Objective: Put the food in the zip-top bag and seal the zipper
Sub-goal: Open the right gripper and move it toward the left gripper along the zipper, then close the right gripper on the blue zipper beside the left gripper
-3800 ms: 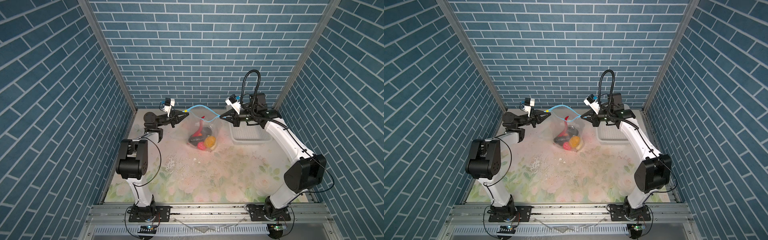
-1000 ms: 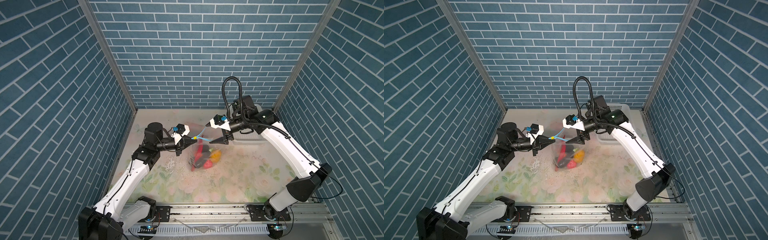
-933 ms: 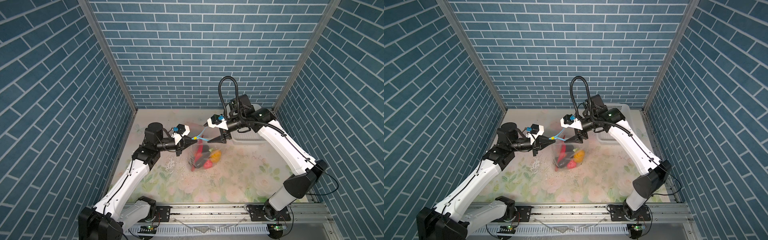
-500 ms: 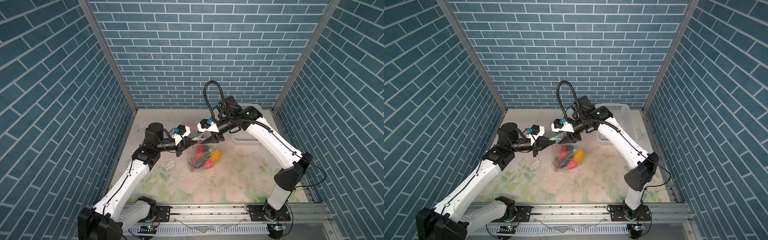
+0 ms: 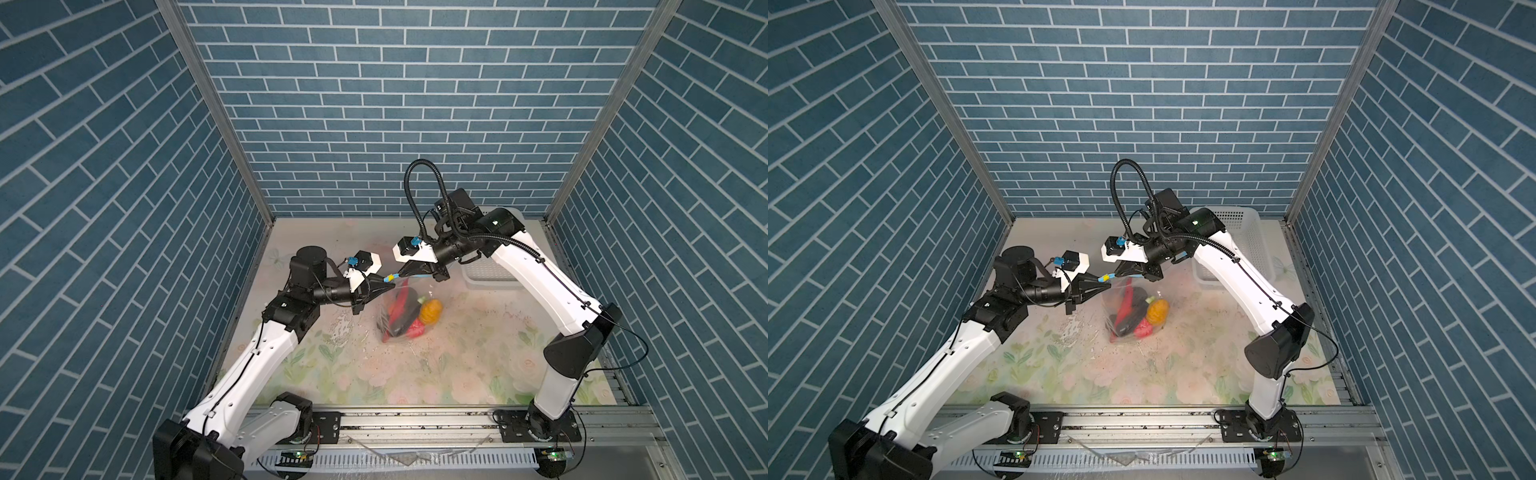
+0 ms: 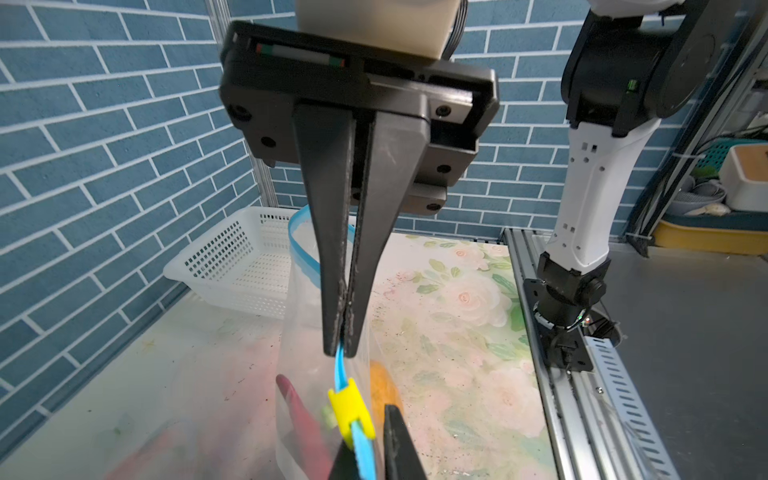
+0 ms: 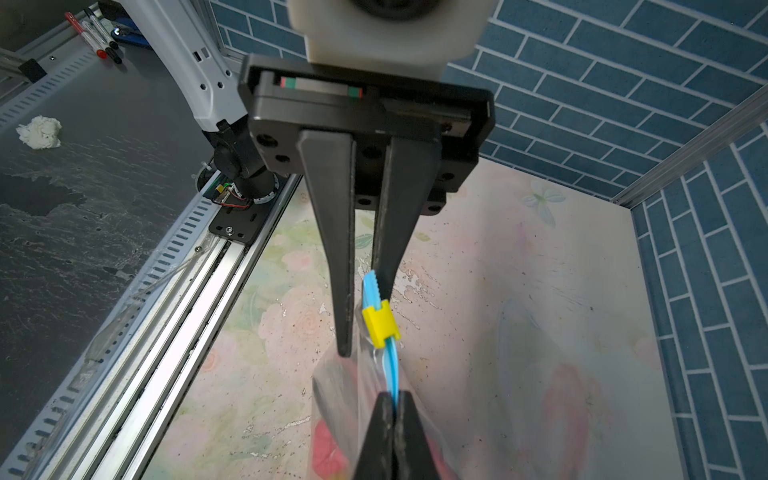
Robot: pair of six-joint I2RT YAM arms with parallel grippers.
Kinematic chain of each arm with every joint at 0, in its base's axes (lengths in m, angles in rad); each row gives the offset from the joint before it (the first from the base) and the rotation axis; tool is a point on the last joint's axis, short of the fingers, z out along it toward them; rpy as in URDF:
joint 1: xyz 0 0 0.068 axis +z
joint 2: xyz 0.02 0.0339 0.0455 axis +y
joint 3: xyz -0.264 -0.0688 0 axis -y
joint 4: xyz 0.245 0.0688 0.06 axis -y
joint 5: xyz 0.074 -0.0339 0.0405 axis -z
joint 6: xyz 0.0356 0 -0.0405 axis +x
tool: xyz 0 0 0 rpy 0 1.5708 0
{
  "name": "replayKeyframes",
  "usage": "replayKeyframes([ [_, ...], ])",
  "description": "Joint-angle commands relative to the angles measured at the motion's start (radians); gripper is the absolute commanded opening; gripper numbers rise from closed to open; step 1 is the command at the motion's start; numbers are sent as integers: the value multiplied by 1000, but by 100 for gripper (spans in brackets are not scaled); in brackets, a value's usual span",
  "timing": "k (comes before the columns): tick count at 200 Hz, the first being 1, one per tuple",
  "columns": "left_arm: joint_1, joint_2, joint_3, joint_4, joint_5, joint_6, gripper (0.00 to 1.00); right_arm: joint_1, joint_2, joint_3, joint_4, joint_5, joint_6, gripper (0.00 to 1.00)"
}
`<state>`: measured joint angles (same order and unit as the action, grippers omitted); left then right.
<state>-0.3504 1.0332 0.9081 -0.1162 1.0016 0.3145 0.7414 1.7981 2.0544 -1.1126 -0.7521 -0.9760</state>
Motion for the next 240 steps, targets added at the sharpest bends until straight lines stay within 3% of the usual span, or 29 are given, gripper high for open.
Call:
replayKeyframes([
  [1, -6, -29, 28, -49, -21, 46, 18, 3, 18, 54, -37, 17, -14, 0],
  [38, -6, -42, 28, -68, -51, 68, 18, 3, 24, 71, -46, 18, -12, 0],
  [128, -7, -50, 9, 27, -143, -44, 0, 4, 22, 81, -63, -19, 10, 0],
  [144, -7, -45, 13, 37, -140, -52, 0, 5, 27, 89, -58, -66, 29, 13],
  [189, -7, -42, 3, 61, -120, -57, 0, 7, 70, 122, -14, -152, 108, 38],
  [219, -6, -43, -3, 64, -116, -57, 0, 16, 104, 167, -39, -164, 105, 39],
  [240, -7, -43, -4, 65, -115, -55, 0, 18, 108, 171, -30, -164, 105, 34],
])
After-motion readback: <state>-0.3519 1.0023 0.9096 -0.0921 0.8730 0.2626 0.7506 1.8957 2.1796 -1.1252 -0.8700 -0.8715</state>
